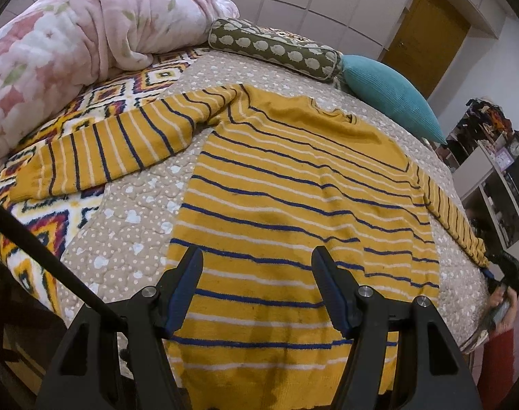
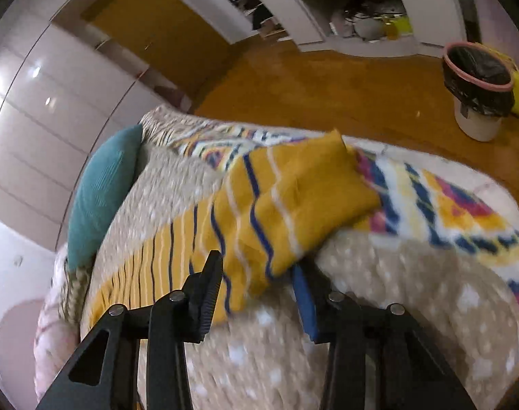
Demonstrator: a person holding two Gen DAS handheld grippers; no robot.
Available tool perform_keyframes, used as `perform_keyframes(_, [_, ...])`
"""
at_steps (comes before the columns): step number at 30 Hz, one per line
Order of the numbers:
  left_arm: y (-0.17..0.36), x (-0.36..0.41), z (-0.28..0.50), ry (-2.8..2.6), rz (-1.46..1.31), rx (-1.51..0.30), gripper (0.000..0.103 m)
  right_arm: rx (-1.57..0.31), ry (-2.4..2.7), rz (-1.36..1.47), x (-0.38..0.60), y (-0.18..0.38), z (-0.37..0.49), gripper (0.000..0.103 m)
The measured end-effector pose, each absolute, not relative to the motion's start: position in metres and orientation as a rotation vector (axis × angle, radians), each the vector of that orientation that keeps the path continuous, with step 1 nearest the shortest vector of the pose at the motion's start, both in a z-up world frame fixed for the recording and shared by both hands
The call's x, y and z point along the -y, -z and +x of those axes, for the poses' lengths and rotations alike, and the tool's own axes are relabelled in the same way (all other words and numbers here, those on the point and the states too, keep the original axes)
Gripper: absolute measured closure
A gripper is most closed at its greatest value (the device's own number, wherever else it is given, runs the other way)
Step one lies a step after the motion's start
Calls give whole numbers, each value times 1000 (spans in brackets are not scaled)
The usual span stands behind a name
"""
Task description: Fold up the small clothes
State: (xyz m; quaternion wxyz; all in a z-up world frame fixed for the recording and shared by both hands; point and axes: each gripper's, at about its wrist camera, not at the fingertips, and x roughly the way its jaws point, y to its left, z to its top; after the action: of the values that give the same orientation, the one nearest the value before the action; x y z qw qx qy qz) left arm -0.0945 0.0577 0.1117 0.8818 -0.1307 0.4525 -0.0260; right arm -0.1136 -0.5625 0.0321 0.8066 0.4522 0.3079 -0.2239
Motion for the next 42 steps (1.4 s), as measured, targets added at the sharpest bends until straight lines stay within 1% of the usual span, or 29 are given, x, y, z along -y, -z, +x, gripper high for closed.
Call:
perform_keyframes(1, [-112,-58,-95,54,-274,-942,38,-667,487,959,566,-34,-108,72])
perform_keyframes(2, [-112,-59,-95,55,-276,-943,38,-673,485,951,568,-36,-108,94])
perform_keyframes(3, [-112,-60,-95,55,-278,-942,38,-679,486,946,573,-39,-105,97])
perform_keyframes(7, [-117,-74,-97,26,-289,-910,38,-626,538,899,583,-70,-109,97])
perform_keyframes(10, [-119,-91,-100,-6,-303,-890,38,-631,562,760,566,-102,-95,97])
perform_keyframes(15, [-121,-118,-112,-56,-315,-857,38,-651,419,488,480,-152,-44,97])
perform_keyframes(17, [-121,-128,-118,-68,-328,-848,38,-666,322,397,431,-165,-17,97])
perform_keyframes(20, [-118,-143,-126,-81,-347,-841,38,-697,173,301,356,-170,18,97])
perform_keyframes(25, [-111,-169,-139,-112,-380,-826,38,-768,-74,183,218,-156,71,97])
perform_keyframes(30, [-99,-196,-151,-149,-433,-820,38,-853,-243,63,83,-118,101,97])
perform_keyframes(32, [-93,-207,-156,-161,-461,-825,38,-882,-261,-2,44,-98,113,97])
perform_keyframes(35, [-86,-223,-162,-184,-486,-824,38,-930,-280,-75,2,-71,129,97])
perform_keyframes(39, [-79,-241,-169,-217,-515,-818,38,-943,-284,-242,-43,-50,128,97])
perform_keyframes(40, [-78,-244,-170,-224,-523,-818,38,-946,-292,-272,-50,-46,126,95])
perform_keyframes(42, [-76,-249,-170,-236,-534,-819,38,-937,-305,-360,-71,-40,121,87])
